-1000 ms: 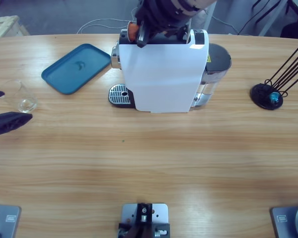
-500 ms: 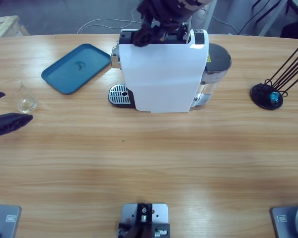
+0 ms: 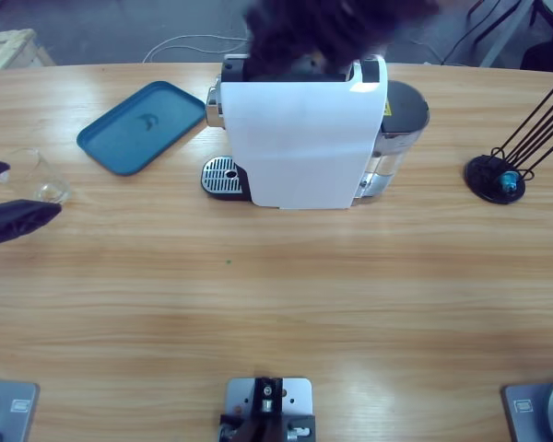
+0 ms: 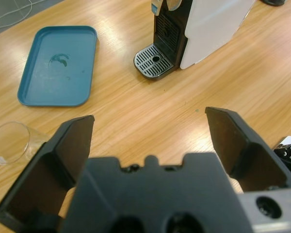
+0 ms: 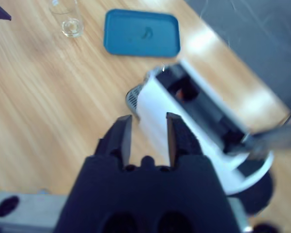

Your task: Pour coffee

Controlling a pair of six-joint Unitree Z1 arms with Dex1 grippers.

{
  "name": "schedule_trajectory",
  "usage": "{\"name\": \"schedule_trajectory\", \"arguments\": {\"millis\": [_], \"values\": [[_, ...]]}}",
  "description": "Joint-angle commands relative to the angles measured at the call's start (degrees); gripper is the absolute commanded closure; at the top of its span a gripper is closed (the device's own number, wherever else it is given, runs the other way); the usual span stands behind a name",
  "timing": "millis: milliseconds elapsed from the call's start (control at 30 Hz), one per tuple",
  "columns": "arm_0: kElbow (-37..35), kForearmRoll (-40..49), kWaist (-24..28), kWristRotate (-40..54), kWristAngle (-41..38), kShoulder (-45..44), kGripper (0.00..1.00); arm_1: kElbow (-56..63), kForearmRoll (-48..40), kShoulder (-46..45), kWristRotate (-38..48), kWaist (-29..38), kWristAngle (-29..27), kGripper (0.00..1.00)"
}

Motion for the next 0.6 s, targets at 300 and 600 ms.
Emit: {"name": "schedule_trajectory", "arguments": {"millis": [300,600], "values": [[0.7,-0.5,-0.2,-0.3,0.7,1.1,0.009,10.2,-20.9,-6.6,27.7,-11.0,-12.1,1.000],[0.9,-0.5,-0.2,-0.4,0.7,1.2,0.009,7.1,-21.7,2.7,28.5,-11.9,-8.6,1.000]]}}
